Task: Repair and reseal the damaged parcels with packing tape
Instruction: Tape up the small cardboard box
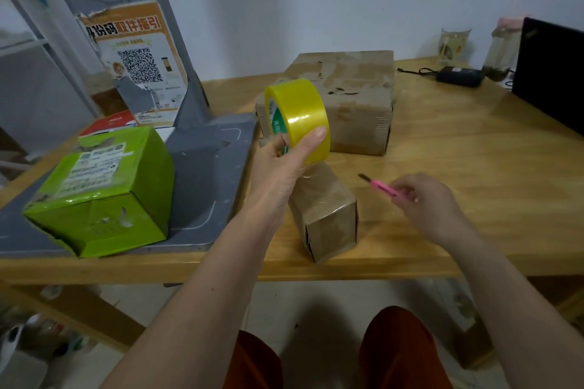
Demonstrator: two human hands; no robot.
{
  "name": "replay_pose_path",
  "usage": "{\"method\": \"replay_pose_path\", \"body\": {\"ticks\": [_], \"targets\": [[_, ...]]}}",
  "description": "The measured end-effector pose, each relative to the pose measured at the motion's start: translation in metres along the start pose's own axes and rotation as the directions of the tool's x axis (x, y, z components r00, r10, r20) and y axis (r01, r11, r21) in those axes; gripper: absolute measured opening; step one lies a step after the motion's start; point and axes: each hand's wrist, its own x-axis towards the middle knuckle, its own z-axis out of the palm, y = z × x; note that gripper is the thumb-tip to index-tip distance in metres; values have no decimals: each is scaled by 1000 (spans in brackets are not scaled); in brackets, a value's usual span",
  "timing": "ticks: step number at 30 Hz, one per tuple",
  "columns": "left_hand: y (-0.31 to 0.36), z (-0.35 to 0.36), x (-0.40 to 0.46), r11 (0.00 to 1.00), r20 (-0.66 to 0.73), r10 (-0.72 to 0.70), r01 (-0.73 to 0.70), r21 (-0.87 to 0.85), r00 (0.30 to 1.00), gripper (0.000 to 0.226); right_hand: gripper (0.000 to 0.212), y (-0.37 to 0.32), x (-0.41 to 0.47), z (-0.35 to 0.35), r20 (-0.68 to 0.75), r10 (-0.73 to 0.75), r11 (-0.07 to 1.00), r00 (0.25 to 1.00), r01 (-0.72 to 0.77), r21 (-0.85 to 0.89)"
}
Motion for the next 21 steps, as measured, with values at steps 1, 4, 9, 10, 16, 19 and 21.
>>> {"method": "replay_pose_path", "body": {"ticks": [1, 4, 9, 10, 16, 19, 21], "targets": [[0, 0, 0, 1000, -2, 4, -4, 5, 1000, 48, 20, -5, -5, -6, -47, -69, 992, 997, 73, 103], [2, -1, 0, 1000, 1, 25, -25, 13, 1000, 36, 24, -26, -22, -27, -188, -331, 892, 925, 371, 259], [-2, 2, 1, 999, -42, 45, -44, 20, 998, 40, 22, -54, -28, -41, -176, -662, 744, 728, 611, -272], [-2, 2, 1, 999, -53, 46, -45, 16, 998, 41, 22, -59, -27, -41, -157, -698, 701, 699, 622, -349], [-2, 5, -1, 997, -72, 72, -73, -11, 995, 50, 18, -86, -27, -32, -51, -730, 553, 681, 546, -629], [-5, 7, -3, 997, -68, 77, -78, -15, 995, 52, 37, -97, -26, -23, -74, -739, 570, 670, 563, -598], [-5, 7, -4, 997, -66, 73, -75, -36, 995, 52, 26, -95, -24, -15, -64, -726, 571, 684, 549, -611]]}}
